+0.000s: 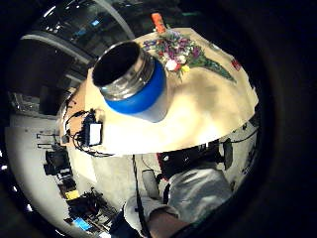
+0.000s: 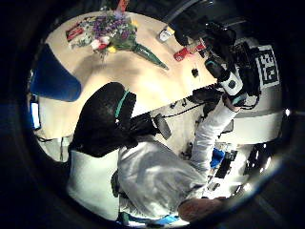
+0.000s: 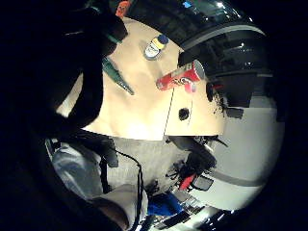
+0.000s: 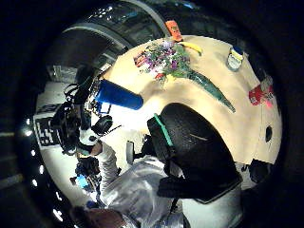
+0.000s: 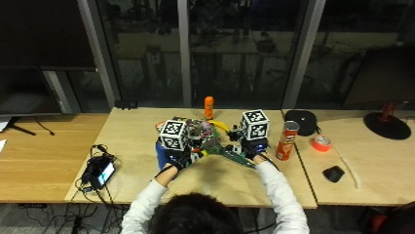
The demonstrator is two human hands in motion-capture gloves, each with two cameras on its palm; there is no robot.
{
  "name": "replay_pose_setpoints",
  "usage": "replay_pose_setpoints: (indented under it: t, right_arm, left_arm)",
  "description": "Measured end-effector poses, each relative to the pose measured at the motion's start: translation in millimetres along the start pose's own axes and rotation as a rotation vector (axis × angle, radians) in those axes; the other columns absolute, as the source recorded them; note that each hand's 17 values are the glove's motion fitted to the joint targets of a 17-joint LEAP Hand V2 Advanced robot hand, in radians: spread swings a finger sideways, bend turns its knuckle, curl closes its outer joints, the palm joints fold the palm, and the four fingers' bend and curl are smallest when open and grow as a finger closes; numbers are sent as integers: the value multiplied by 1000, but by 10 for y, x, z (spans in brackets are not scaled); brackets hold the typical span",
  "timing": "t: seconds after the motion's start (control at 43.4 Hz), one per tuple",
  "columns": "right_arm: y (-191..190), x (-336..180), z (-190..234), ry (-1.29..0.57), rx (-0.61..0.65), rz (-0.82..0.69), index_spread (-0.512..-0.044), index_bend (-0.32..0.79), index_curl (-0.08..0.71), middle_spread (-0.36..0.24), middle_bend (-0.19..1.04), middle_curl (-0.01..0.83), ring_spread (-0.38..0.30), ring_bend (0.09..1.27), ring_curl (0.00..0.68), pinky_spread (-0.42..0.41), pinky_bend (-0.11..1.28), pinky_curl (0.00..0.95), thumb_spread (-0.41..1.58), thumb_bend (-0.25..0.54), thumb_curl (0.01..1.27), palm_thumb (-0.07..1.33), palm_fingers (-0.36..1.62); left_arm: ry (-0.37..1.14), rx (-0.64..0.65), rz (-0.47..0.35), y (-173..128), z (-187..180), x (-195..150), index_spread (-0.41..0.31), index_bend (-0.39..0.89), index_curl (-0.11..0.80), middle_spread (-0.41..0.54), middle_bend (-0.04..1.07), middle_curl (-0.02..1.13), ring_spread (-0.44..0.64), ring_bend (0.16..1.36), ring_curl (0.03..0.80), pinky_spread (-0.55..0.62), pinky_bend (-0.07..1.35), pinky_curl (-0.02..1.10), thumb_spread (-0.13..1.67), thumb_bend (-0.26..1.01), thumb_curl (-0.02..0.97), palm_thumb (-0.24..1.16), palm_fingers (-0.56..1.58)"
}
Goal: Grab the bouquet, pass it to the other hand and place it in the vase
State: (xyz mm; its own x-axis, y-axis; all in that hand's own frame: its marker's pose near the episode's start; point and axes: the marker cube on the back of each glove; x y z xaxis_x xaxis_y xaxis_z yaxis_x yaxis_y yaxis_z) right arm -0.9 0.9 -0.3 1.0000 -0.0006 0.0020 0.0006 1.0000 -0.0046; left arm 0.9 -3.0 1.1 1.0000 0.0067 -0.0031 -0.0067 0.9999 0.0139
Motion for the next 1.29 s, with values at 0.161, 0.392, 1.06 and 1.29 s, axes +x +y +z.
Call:
replay_pose_setpoints:
  t: [0.161,0.392,1.06,1.29]
  right_arm:
    - [83,-39,-38,12,-25,-3,-269,51,42,-13,203,118,106,551,205,203,633,239,790,195,108,349,419]
    - [117,-54,77,4,-55,-17,-324,83,67,-3,260,207,124,582,247,247,648,285,1062,150,154,363,390]
    - [275,193,164,-29,-102,9,-344,91,114,11,255,306,110,598,290,264,657,332,1216,19,234,408,338]
    - [108,235,132,-30,-83,45,-310,118,147,20,230,318,99,581,291,265,636,332,1201,-20,250,404,387]
  left_arm:
    - [1,-11,20,-15,40,83,43,152,103,196,229,145,276,455,149,271,331,148,759,179,133,353,380]
    - [5,-26,40,9,92,230,53,147,167,244,222,216,356,486,189,338,328,206,986,121,198,379,338]
    - [-65,-27,18,65,422,219,62,153,261,283,184,303,407,501,233,376,330,296,1099,-20,299,422,273]
    - [-64,-36,-19,-4,394,108,67,148,276,289,188,313,408,518,245,378,326,311,1101,-22,313,419,272]
